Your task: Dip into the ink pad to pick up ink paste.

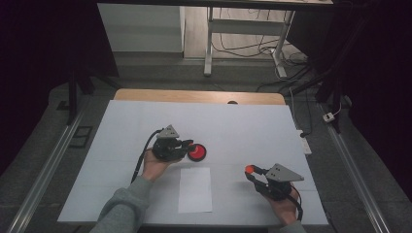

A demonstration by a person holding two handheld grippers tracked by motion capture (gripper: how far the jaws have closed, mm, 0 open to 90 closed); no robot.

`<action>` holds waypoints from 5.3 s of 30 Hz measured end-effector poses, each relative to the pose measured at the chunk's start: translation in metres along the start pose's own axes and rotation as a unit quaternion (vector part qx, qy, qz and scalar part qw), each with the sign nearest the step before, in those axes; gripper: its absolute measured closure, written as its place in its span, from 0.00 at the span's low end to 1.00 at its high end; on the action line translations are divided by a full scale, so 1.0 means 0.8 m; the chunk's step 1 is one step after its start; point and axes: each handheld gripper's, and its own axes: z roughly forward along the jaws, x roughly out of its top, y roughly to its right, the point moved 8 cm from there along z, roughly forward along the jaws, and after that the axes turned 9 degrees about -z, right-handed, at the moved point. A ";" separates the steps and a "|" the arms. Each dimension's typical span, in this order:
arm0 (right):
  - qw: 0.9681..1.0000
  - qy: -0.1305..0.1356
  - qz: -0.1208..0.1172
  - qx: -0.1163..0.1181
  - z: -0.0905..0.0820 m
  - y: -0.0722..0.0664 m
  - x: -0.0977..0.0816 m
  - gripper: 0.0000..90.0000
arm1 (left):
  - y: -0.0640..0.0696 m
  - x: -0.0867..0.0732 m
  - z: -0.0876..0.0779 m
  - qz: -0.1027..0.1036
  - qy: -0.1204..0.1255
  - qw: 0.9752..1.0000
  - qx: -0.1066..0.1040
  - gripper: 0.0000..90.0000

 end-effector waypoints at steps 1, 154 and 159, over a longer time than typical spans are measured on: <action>1.000 0.000 0.000 0.000 0.000 0.000 0.000 0.73 | -0.001 0.000 0.002 -0.002 0.000 1.000 0.001 0.81; 1.000 -0.002 -0.001 -0.004 -0.005 0.001 -0.003 0.72 | -0.030 -0.014 0.063 0.019 -0.046 0.997 0.055 0.81; 1.000 -0.001 -0.001 -0.003 -0.006 0.000 -0.003 0.72 | -0.031 -0.016 0.067 0.018 -0.049 0.997 0.056 0.81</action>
